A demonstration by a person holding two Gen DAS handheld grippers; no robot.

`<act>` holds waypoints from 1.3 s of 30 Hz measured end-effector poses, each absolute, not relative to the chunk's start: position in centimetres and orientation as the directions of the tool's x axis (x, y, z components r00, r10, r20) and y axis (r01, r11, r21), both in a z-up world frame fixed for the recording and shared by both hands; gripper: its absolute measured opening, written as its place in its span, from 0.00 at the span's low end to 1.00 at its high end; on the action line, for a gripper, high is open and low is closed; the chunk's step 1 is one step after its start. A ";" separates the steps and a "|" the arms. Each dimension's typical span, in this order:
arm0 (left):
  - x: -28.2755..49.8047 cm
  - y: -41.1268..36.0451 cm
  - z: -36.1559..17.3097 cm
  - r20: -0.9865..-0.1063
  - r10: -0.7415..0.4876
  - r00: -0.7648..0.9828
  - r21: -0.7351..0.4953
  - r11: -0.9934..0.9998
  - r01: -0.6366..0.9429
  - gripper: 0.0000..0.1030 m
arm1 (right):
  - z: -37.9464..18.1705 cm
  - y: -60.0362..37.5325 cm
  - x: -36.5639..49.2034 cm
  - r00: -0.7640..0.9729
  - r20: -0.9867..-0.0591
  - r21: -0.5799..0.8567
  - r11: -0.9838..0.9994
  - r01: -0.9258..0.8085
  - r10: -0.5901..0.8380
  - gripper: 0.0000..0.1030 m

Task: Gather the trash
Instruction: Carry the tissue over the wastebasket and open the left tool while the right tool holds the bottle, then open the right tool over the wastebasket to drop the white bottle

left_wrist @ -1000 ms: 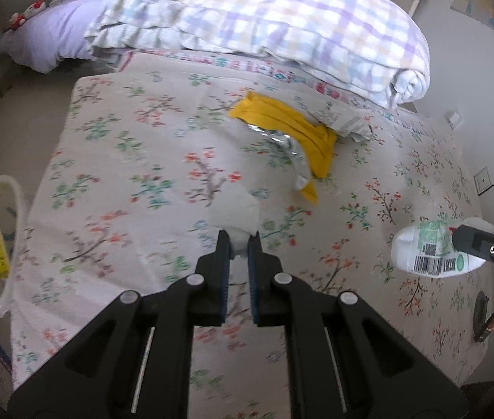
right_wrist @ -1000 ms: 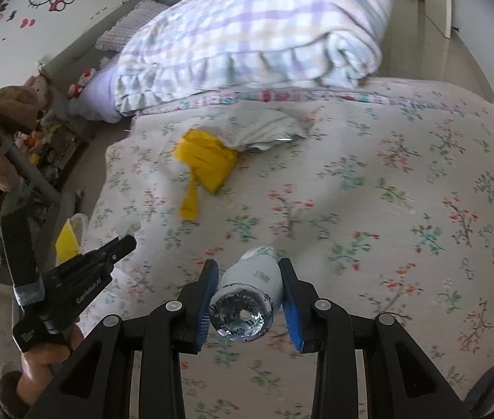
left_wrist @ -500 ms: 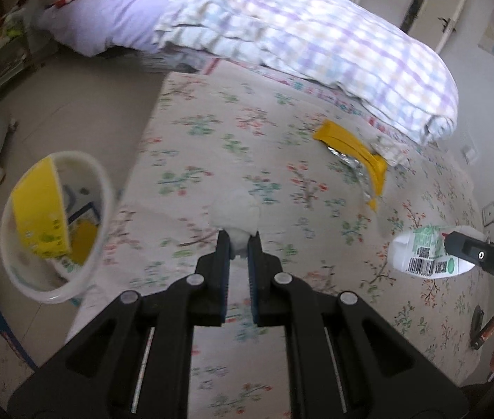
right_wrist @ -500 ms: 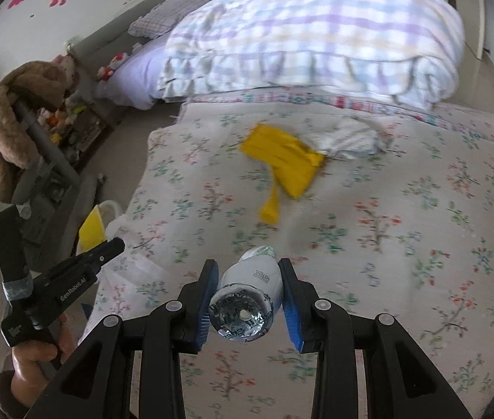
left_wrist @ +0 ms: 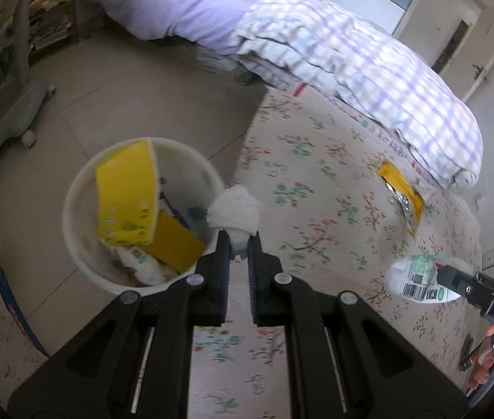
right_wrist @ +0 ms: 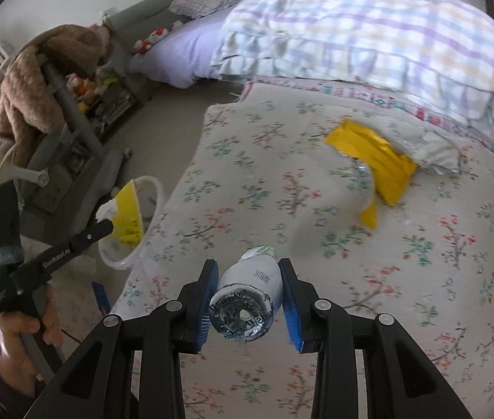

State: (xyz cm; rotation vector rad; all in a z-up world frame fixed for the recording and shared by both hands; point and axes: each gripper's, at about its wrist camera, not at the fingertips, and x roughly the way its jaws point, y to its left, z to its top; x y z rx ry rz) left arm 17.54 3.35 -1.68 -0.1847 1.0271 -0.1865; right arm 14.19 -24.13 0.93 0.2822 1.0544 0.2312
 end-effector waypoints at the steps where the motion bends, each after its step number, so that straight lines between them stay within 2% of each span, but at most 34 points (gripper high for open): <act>1: 17.7 3.8 -1.8 -0.831 -0.237 0.503 -0.242 0.969 0.057 0.10 | 1.0 -23.7 14.3 0.478 -0.817 0.337 0.940 -0.057 0.322 0.35; 6: 17.9 6.4 -2.1 -0.836 -0.226 0.500 -0.254 0.967 0.013 0.11 | 1.2 -22.0 14.7 0.489 -0.805 0.346 0.935 -0.073 0.336 0.35; 7: 18.0 6.9 -2.2 -0.837 -0.218 0.502 -0.254 0.967 -0.003 0.15 | 1.2 -21.6 14.9 0.491 -0.802 0.348 0.934 -0.076 0.339 0.35; 9: 18.3 8.1 -2.5 -0.846 -0.214 0.488 -0.263 0.964 -0.033 0.42 | 1.2 -20.8 15.2 0.497 -0.796 0.352 0.932 -0.084 0.345 0.35; 10: 18.3 8.7 -2.5 -0.850 -0.197 0.489 -0.257 0.965 -0.058 0.65 | 1.3 -20.5 15.3 0.500 -0.794 0.352 0.932 -0.087 0.346 0.35; 11: 18.3 9.4 -2.4 -0.849 -0.170 0.500 -0.246 0.965 -0.089 0.78 | 1.2 -20.0 15.5 0.502 -0.792 0.350 0.932 -0.092 0.347 0.35; 17: 18.0 12.4 -2.0 -0.873 -0.045 0.486 -0.160 0.967 -0.197 0.83 | 0.4 -16.9 17.4 0.485 -0.796 0.357 0.928 -0.108 0.362 0.35; 22: 17.5 13.6 -2.5 -0.885 0.115 0.451 -0.007 0.965 -0.261 0.85 | -0.3 -13.5 19.7 0.472 -0.793 0.375 0.919 -0.122 0.386 0.35; 38: 17.1 15.4 -2.1 -0.882 0.128 0.453 0.008 0.967 -0.256 0.89 | -2.1 -5.5 24.6 0.468 -0.755 0.446 0.883 -0.148 0.460 0.35; 39: 17.1 15.3 -2.1 -0.883 0.126 0.453 0.008 0.967 -0.255 0.90 | -2.2 -5.5 24.8 0.467 -0.749 0.457 0.877 -0.149 0.469 0.43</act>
